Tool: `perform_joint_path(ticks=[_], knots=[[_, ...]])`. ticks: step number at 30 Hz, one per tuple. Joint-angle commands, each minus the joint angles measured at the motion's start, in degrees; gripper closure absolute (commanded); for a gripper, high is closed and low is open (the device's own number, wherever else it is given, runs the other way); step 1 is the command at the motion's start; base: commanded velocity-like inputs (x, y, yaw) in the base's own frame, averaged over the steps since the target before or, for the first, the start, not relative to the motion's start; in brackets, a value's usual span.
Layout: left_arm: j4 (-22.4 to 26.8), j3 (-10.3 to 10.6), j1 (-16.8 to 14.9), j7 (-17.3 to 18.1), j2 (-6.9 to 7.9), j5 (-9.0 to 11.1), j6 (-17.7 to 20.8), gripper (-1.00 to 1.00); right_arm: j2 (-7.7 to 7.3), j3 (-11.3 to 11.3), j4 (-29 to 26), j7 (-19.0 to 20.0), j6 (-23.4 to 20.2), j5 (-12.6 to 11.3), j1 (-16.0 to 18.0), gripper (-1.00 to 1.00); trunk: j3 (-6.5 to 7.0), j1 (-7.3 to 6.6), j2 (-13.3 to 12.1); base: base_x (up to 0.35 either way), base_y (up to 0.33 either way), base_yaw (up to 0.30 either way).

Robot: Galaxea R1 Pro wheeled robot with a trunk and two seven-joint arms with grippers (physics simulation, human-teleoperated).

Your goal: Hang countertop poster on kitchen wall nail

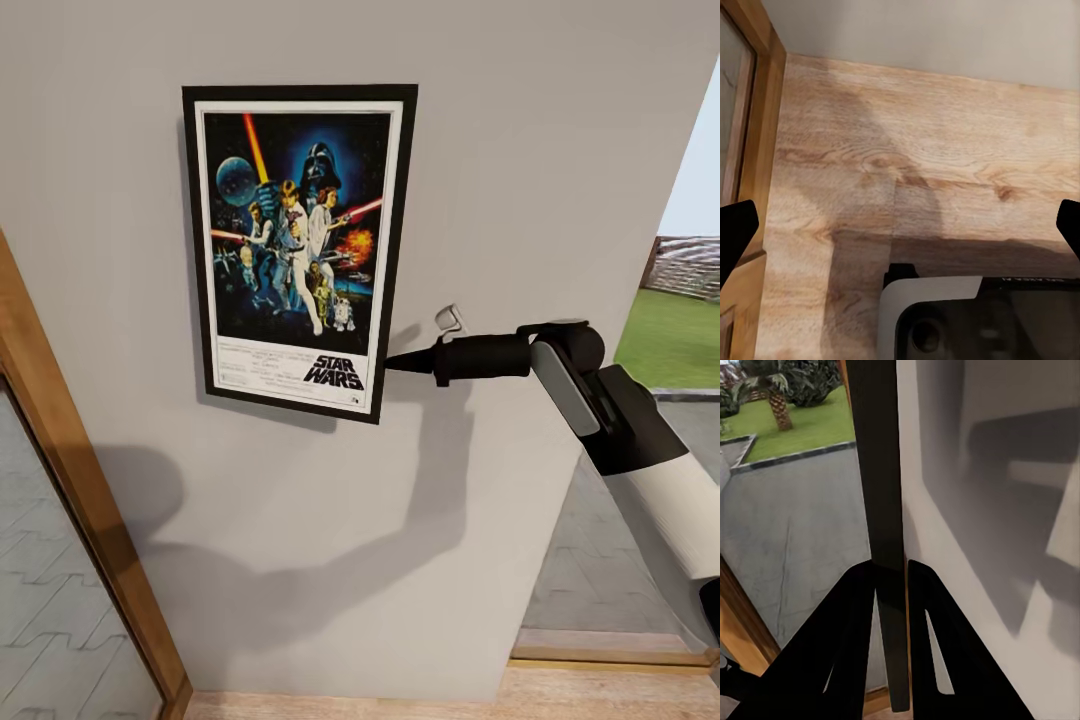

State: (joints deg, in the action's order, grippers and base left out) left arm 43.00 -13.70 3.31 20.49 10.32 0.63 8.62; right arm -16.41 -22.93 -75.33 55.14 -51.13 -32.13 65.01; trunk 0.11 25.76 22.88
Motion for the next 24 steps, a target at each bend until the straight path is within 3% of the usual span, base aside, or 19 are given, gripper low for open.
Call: perform_joint_path(ticks=[1, 24], knots=[[0.1, -0.3, 0.0, 0.3, -0.03, 0.1, 0.5, -1.00, -0.03, -0.1, 0.0, 0.0, -0.3, -0.3, 0.0, 1.00, -0.01, 0.02, 0.0, 0.000, 0.000, 0.000], [0.4, -0.5, 0.0, 0.6, -0.37, 0.1, 0.6, -1.00, -0.12, 0.3, 0.0, 0.0, -0.3, 0.0, 0.0, 1.00, -0.01, 0.02, 0.0, 0.038, 0.000, 0.000]])
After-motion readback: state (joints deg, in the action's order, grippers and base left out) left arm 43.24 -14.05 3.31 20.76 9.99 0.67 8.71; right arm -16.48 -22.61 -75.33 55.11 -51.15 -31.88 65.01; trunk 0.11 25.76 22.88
